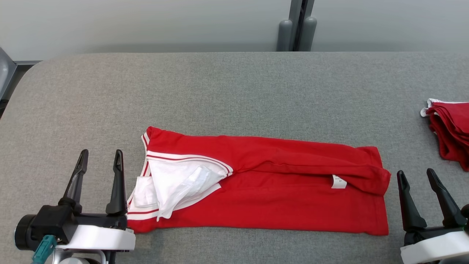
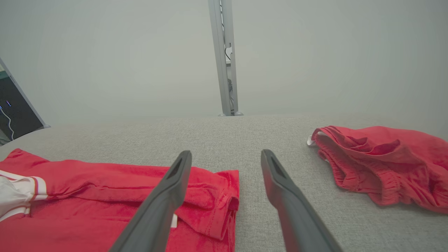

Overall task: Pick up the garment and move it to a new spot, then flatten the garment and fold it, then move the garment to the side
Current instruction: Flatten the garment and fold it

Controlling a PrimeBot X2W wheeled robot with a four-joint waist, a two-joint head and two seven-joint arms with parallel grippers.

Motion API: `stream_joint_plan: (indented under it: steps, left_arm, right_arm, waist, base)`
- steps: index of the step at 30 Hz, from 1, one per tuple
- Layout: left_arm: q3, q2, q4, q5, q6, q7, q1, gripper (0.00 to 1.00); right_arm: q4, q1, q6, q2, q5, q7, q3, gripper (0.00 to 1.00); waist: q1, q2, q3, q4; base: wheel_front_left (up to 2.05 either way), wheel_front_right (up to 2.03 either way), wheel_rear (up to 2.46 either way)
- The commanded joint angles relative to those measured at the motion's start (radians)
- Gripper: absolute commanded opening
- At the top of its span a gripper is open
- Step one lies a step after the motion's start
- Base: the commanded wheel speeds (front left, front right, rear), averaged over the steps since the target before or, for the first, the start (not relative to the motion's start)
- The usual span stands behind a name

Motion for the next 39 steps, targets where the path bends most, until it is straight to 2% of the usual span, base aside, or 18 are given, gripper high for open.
stream_joint_plan:
  steps: [1,11,19,24,29,39]
  left_arm:
    - [0.005,-0.002,0.008,0.009,-0.008,-0.001,0.003,1.00]
    - [0.003,-0.013,0.034,0.023,-0.024,-0.001,-0.032,1.00]
    - [-0.005,-0.027,0.044,0.032,-0.034,-0.001,-0.067,1.00]
    - [-0.007,-0.037,0.053,0.039,-0.042,-0.001,-0.089,1.00]
    - [-0.004,-0.052,0.061,0.046,-0.047,-0.001,-0.093,1.00]
    - [0.009,-0.068,0.068,0.056,-0.056,-0.001,-0.099,1.00]
  right_arm:
    - [-0.002,0.009,0.000,-0.006,-0.006,0.005,-0.004,1.00]
    - [0.005,-0.032,0.000,-0.018,-0.003,0.002,-0.022,1.00]
    - [0.146,-0.134,0.000,-0.021,0.016,0.008,-0.049,1.00]
    - [0.271,-0.198,0.000,-0.018,0.038,0.001,0.006,1.00]
    - [0.366,-0.192,0.000,-0.003,0.068,0.013,0.054,1.00]
    - [0.385,-0.100,0.001,0.042,0.133,0.053,0.128,1.00]
  waist:
    - [0.0000,0.0000,0.000,0.002]
    - [0.0000,0.0000,0.033,0.013]
    - [0.0000,0.0000,0.084,0.028]
    - [0.0000,0.0000,0.111,0.037]
    - [0.0000,0.0000,0.120,0.043]
    - [0.0000,0.0000,0.128,0.040]
  base:
    - [0.00,0.00,0.00]
    - [0.00,0.00,0.00]
    - [0.00,0.00,0.00]
    - [0.00,0.00,0.00]
    - [0.00,0.00,0.00]
    - [0.00,0.00,0.00]
